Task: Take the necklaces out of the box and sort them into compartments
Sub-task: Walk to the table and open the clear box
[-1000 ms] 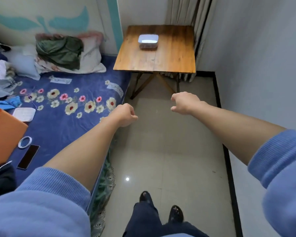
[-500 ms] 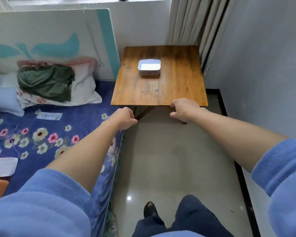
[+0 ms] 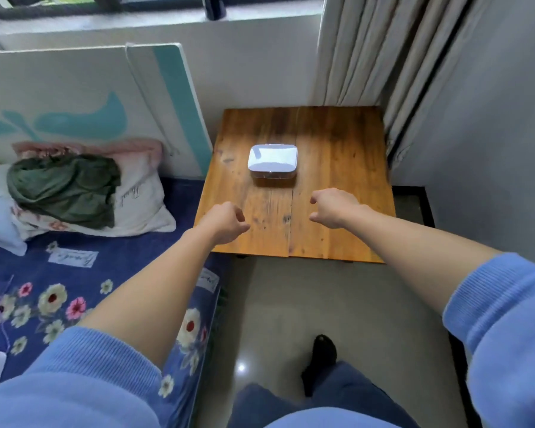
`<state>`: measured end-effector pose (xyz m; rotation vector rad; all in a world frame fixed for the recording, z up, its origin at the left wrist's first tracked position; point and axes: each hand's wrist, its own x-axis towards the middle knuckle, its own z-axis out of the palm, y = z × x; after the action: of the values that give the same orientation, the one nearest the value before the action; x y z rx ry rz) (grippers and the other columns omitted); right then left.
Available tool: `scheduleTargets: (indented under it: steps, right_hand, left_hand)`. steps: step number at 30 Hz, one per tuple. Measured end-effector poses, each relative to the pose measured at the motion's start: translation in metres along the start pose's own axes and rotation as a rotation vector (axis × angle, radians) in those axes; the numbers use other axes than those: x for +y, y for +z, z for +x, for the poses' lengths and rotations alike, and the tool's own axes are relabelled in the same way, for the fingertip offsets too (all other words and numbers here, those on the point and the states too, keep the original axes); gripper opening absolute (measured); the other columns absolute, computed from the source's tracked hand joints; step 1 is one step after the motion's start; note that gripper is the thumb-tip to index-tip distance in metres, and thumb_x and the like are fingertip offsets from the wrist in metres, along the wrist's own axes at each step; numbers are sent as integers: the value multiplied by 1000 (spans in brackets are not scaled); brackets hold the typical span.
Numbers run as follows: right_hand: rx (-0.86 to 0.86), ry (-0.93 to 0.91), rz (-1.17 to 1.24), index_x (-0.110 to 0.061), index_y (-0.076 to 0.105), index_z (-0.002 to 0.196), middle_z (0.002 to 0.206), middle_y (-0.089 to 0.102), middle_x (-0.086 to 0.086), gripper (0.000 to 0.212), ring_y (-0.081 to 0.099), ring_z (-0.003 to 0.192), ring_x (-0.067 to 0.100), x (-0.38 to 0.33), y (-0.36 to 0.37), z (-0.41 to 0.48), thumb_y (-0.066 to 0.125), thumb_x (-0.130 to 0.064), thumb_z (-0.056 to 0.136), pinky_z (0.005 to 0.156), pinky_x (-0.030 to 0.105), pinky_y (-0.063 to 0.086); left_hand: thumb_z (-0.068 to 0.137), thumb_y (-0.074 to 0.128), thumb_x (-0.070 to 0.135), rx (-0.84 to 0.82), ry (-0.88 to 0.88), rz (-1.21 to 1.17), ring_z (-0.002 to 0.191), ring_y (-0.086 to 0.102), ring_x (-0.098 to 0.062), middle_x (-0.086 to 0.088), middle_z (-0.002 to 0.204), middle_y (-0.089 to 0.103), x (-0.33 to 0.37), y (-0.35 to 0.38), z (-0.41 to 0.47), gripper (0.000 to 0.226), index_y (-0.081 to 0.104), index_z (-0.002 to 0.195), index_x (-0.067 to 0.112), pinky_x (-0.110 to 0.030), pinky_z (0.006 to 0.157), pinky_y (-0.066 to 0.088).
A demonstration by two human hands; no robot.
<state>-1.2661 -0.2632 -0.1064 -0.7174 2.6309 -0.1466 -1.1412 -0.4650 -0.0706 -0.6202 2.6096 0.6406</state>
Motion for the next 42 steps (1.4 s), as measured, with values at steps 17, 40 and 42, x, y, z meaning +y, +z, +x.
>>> scheduleTargets:
  steps: [17,40,42]
  right_hand:
    - [-139,118,41,-22,58,120,118,65,1,36,63,99,23,-15,1,219,61,-41,88,82,37,57]
    - [-38,640,520,-12,56,124,123,62,9,37,58,109,31,-5,36,378,55,-31,92,81,34,45]
    - [-98,585,422,-14,53,126,122,62,11,39,57,109,34,-10,29,375,53,-33,92,79,35,42]
  left_hand:
    - [93,60,32,-105,11,-23,89,61,-19,-4,101,64,-48,-59,252,25,66,105,11,-29,70,47]
    - [89,58,18,-234,-371,-624,105,57,-24,-4,123,60,-43,4,423,39,51,127,12,-39,93,51]
    - [89,55,16,-219,-375,-584,109,57,-27,-5,123,60,-38,4,423,37,52,125,10,-38,93,50]
